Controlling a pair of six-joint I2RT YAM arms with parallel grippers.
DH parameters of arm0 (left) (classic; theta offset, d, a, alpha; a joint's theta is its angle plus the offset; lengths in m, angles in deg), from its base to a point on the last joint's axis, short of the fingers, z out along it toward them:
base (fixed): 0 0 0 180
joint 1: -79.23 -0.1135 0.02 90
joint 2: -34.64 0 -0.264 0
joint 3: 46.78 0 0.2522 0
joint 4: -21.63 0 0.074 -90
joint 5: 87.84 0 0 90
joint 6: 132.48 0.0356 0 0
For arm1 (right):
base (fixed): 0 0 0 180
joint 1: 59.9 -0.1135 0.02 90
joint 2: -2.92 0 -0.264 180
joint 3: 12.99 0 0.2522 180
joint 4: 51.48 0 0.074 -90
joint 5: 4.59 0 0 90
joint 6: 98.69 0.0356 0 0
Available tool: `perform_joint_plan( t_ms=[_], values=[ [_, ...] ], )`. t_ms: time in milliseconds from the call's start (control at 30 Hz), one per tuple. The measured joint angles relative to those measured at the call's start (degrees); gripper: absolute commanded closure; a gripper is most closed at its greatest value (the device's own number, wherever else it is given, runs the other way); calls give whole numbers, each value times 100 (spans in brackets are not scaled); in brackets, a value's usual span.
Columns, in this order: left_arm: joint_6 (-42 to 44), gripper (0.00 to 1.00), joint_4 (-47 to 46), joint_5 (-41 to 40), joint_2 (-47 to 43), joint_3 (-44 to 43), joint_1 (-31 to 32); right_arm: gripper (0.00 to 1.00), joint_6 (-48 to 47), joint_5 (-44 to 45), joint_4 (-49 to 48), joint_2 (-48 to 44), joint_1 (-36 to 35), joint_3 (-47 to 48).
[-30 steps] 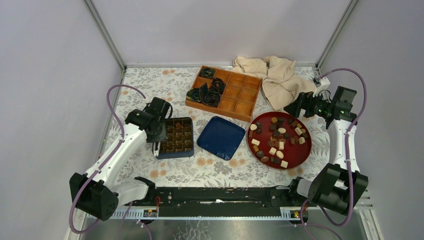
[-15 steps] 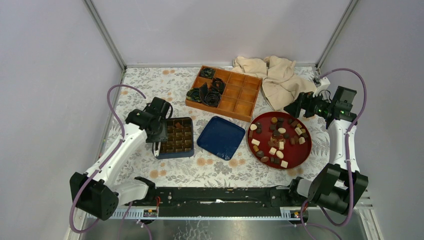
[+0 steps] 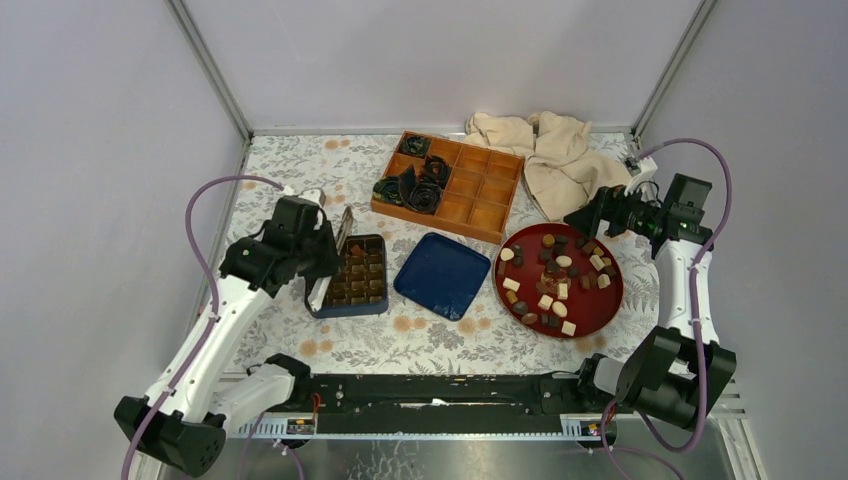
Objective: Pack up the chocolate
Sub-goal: Place the fake chocolate in the packing box, then adjust the packing box at the center of the board.
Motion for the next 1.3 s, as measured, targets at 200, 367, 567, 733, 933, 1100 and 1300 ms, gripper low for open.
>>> perform_joint_plan(
  t_ms=[200, 367, 567, 733, 933, 1100, 1300],
  values=[
    [44, 93, -1091, 1060, -243, 245, -2, 8, -90, -358, -61, -2, 0, -197],
    [-81, 93, -2031, 1993, -273, 577, 2, 7, -190, -446, -79, -48, 0, -223],
    [-343, 92, -2879, 2632, -319, 925, 278, 7, -236, -433, -87, -271, 0, -284],
    [-551, 92, -3449, 2634, -275, 990, 999, 8, -238, -382, -136, -426, 0, -374],
    [-695, 92, -3976, 2253, -223, 1123, 2002, 8, -236, -400, -184, -466, 0, -448],
    [-844, 92, -4227, 1917, -348, 1447, 2463, 8, -234, -411, -243, -608, 0, -505],
    [-931, 92, -4465, 1646, -387, 1547, 2876, 8, -210, -516, -369, -761, 0, -546]
  ],
)
